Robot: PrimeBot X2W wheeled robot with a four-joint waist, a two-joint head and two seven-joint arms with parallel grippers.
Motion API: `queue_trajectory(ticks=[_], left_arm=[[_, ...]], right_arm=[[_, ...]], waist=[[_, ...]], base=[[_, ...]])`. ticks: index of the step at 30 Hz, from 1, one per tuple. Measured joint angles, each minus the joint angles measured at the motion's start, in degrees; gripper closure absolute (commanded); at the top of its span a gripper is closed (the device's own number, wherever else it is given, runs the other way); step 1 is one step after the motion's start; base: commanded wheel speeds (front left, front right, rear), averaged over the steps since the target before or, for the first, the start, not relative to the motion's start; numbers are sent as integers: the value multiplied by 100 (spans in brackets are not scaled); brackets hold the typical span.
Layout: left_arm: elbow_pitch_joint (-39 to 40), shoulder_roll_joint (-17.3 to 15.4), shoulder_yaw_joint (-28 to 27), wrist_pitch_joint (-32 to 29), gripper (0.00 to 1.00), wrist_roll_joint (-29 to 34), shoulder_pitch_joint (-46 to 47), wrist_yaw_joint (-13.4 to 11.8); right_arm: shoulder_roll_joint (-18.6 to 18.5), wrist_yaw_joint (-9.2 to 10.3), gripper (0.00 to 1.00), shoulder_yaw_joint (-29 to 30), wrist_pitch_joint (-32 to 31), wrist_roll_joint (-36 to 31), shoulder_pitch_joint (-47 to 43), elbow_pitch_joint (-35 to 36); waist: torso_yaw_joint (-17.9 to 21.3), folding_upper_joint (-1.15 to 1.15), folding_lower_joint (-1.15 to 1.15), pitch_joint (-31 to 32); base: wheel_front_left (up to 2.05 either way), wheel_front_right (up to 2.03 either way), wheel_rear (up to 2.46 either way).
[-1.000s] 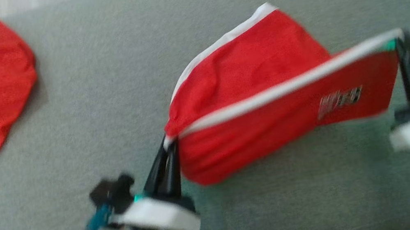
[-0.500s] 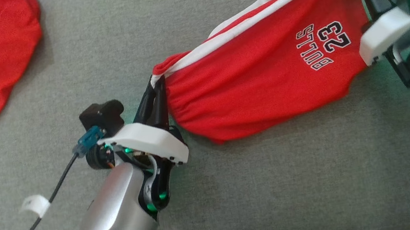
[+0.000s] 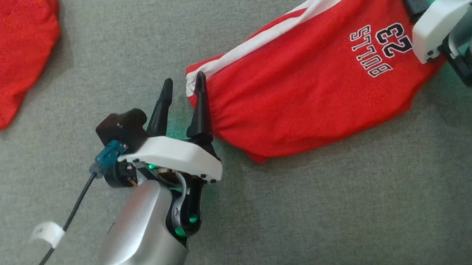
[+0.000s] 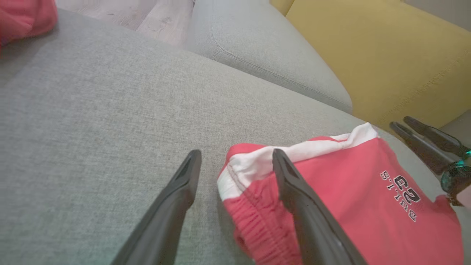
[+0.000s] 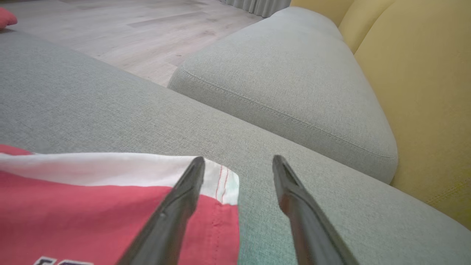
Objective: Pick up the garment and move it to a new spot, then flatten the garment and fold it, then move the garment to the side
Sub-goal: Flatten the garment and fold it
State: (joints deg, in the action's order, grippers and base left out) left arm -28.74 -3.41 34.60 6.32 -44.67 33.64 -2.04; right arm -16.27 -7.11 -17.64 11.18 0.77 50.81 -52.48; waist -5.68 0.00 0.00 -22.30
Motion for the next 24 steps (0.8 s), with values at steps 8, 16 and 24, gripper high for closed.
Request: queue_trajectory(ticks=[8, 16, 24], left_arm=[[500, -356, 7, 420, 0, 181, -652, -187], [1296, -784, -280, 695, 0, 428, -1328, -612], [2101, -1091, -612, 764, 0, 571, -2052, -1035]], right_arm=[[93, 0, 0, -299, 82, 623, 72, -523], [-198, 0, 0, -505, -525, 1478, -87, -829], [-316, 0, 0, -817, -1235, 2410, -719, -775]], waist=[[-34, 0, -1, 294], [-101, 0, -1, 688], [-350, 0, -2, 896]], base=[[0, 0, 0], [0, 0, 0], [0, 0, 0]])
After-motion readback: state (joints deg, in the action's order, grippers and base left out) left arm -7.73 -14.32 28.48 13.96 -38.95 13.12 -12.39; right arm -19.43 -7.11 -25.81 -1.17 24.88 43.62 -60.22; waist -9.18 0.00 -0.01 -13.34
